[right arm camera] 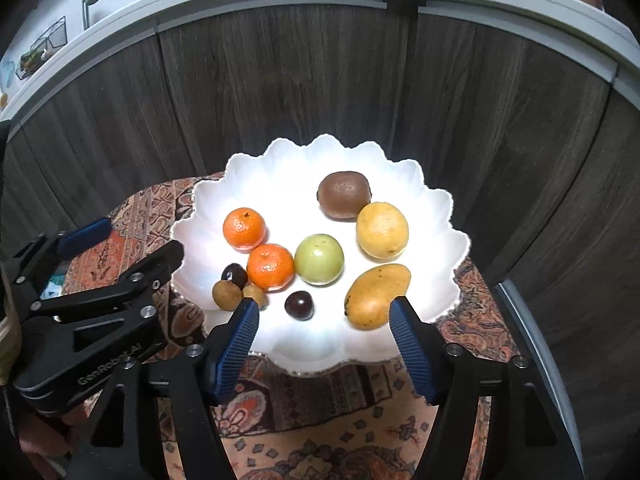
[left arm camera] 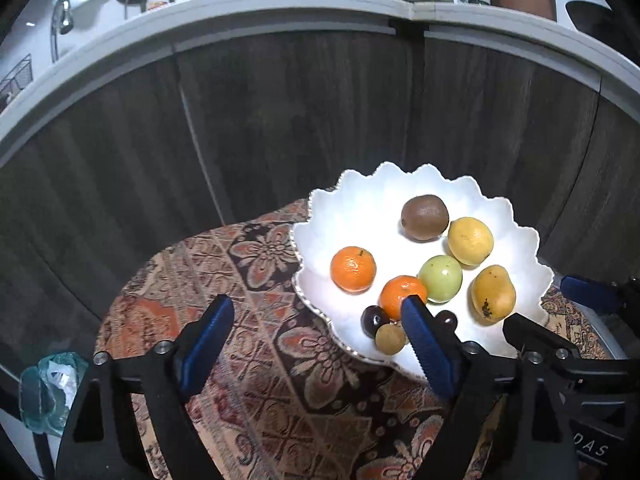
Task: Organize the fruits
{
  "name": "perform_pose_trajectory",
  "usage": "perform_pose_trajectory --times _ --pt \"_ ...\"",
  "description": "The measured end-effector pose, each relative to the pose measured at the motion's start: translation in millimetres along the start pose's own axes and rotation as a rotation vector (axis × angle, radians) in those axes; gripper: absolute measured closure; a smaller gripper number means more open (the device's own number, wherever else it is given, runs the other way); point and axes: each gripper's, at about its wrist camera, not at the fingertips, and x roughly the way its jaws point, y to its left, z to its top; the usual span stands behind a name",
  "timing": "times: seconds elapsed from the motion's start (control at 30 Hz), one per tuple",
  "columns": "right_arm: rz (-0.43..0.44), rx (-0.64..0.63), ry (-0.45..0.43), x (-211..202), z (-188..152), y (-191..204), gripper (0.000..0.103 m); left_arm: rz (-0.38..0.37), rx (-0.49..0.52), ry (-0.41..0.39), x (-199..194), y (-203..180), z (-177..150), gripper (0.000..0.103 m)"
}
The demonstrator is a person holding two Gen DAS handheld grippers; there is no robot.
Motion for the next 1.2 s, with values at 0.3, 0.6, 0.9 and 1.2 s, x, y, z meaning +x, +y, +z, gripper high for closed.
perform_pose_trajectory --times 0.3,0.6,0.9,1.2 --pt "-0.005 0.013 -0.055 -40 -5 2 0.031 0.022 -0.027 -0.024 -44 8 -4 0.009" --pt "-0.018 0.023 -0.108 -77 -8 -2 0.031 0.023 -0.039 -0.047 -80 4 -8 0.009" --pt "-0.035 0.044 -0.155 -114 -18 -9 0.031 0.029 -0.043 -0.081 -116 -4 -15 0.009" --pt "-0.041 0.066 -0.202 -148 -30 -11 0.028 0.035 -0.063 -0.101 -149 -7 -21 0.009"
